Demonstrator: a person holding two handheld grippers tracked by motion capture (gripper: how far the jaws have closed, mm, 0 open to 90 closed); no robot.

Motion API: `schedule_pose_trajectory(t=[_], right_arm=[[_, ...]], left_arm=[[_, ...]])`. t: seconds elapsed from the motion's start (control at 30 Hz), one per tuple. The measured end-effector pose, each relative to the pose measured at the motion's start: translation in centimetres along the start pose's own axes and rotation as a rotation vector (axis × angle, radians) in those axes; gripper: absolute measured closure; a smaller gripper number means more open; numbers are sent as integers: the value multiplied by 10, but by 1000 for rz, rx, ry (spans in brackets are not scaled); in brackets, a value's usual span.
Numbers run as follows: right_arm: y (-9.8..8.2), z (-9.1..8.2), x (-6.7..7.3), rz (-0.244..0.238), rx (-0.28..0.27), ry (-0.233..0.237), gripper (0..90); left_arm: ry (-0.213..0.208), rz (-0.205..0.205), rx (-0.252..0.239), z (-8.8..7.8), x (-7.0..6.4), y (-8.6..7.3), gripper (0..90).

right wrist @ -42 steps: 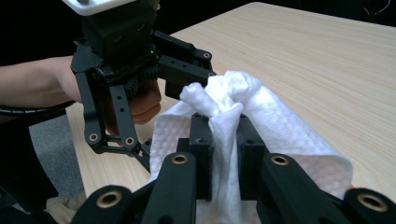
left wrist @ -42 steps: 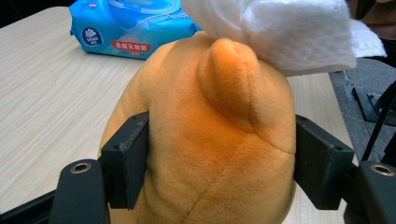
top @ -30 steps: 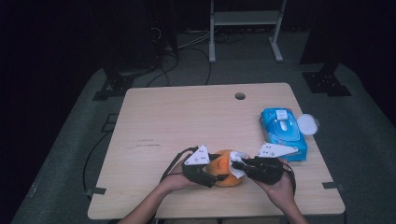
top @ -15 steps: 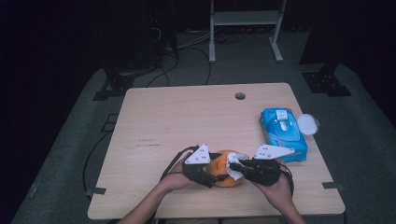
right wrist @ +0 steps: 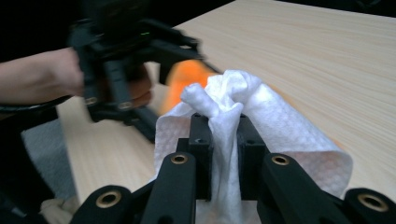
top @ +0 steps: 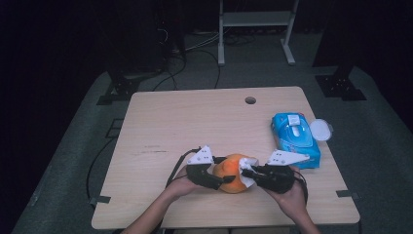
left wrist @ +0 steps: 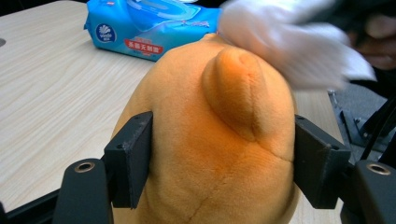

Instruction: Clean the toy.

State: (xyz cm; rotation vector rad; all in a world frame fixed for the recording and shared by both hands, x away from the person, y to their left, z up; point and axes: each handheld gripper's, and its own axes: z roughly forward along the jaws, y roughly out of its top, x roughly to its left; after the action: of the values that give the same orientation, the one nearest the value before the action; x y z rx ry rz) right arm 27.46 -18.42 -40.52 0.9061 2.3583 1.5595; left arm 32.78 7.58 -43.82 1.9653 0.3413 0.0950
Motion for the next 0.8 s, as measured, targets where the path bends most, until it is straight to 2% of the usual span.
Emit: schedule_pose_trajectory(t=[0.1, 0.17, 0.3, 0.4, 0.43, 0.5, 0.53, 0.63, 0.73, 0.8], right_arm=[[1, 1, 1, -9, 5, 5, 794], [-2, -1, -5, -3, 10, -16, 795], [-9, -6, -18, 51, 8, -37, 796], [-9, -3, -14, 41, 14, -30, 795], [-8, -1, -11, 34, 14, -26, 795], [-6, 0, -7, 21, 13, -15, 795], [-6, 1, -5, 14, 15, -16, 794], [-7, -1, -6, 11, 16, -21, 795], [-8, -3, -12, 19, 17, -41, 796], [-11, -4, -17, 42, 16, -46, 796]], left_arm=[[-8, -10, -3, -3, 2, -1, 298], [-11, -11, 3, -4, 3, -1, 301], [-33, -11, 4, -5, 5, -2, 294], [-35, 3, 18, -7, 2, 6, 180], [-30, 11, 10, -8, 0, 9, 167], [-12, 33, 24, -8, -3, 10, 179], [-5, 42, 28, -8, -2, 9, 222], [-14, 23, 17, -8, 1, 4, 282], [-5, 1, 6, -8, 3, 3, 293], [-2, -5, 2, -8, 4, 2, 293]])
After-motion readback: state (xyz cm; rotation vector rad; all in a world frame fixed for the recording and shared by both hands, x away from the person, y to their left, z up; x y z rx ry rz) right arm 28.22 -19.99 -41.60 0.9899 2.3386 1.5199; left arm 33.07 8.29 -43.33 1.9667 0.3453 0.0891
